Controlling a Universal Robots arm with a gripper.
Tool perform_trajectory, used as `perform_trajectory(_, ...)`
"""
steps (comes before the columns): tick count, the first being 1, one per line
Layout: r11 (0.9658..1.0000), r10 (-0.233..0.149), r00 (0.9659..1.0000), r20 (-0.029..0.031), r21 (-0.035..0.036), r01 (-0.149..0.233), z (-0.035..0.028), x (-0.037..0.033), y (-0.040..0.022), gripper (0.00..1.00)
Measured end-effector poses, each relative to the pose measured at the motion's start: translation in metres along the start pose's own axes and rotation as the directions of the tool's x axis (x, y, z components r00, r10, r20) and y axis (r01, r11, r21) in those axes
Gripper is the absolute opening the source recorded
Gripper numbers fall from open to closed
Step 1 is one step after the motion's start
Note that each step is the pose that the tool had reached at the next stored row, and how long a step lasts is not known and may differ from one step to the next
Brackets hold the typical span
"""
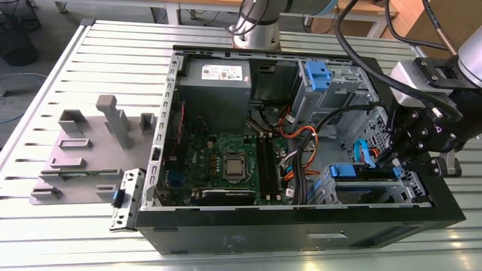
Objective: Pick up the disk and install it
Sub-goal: 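Insert the second disk wire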
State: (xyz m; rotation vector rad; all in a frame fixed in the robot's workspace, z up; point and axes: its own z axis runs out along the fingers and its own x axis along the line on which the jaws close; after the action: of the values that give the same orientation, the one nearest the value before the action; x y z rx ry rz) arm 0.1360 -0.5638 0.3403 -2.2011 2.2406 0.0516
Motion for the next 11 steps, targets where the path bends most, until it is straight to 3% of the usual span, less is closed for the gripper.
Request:
perform_trajectory(5,0.9999,0.0,1.0,-0.0001,-0.0113,0.0,0.0,0.0,-0.0001,0.16)
perform_trajectory(11,0.9999,0.0,1.0,-0.0001,-0.0113,0.0,0.0012,0.0,-0.0022,0.16)
